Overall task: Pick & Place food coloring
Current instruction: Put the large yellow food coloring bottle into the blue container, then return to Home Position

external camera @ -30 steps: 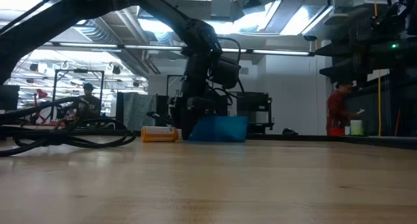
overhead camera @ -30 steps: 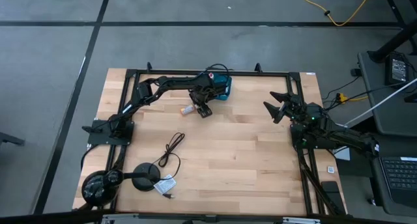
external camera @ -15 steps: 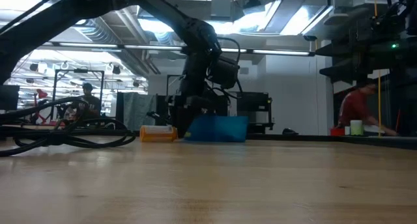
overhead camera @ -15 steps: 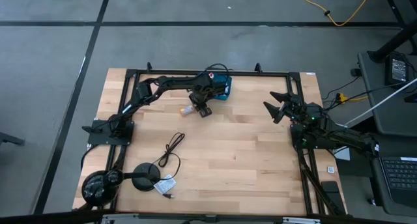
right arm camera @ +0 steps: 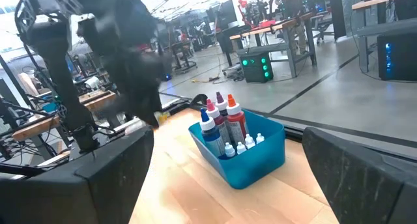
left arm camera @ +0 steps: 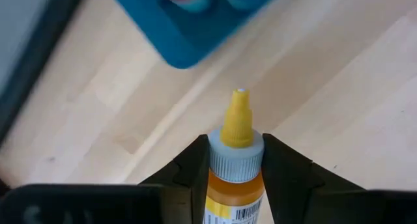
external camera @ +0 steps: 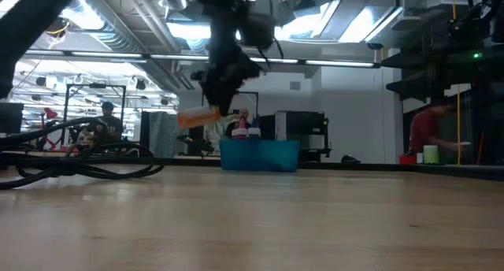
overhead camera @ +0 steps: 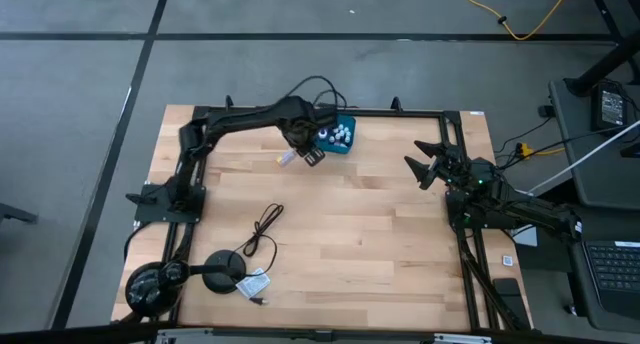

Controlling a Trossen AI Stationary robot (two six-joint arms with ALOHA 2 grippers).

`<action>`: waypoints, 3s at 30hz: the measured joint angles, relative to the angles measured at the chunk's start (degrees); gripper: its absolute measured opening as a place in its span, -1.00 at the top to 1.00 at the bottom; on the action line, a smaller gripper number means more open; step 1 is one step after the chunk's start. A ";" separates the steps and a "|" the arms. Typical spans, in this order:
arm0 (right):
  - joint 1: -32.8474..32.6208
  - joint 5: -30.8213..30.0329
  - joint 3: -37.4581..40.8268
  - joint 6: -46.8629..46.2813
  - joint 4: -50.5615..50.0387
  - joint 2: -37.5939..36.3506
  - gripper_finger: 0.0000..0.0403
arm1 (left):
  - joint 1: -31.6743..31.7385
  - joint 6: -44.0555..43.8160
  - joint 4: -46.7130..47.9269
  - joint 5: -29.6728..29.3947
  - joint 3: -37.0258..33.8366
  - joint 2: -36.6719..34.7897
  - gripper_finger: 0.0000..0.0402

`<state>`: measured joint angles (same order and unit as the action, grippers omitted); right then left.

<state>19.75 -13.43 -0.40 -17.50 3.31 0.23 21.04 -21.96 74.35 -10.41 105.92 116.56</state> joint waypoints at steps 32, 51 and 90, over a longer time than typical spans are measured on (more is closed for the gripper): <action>0.01 -0.01 0.00 -0.02 0.00 0.01 -0.95 | 2.97 14.49 -80.99 -3.58 -56.59 -38.20 0.45; 0.00 0.00 0.00 -0.01 0.00 0.01 -0.95 | 7.74 17.14 -102.88 3.71 -63.44 -28.76 0.45; 0.01 -0.02 0.00 -0.02 0.00 0.02 -0.95 | 9.07 15.39 -111.89 4.74 -63.40 -16.34 0.02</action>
<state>19.76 -13.45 -0.40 -17.52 3.31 0.25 30.11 -6.58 -37.54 -5.67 42.52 100.22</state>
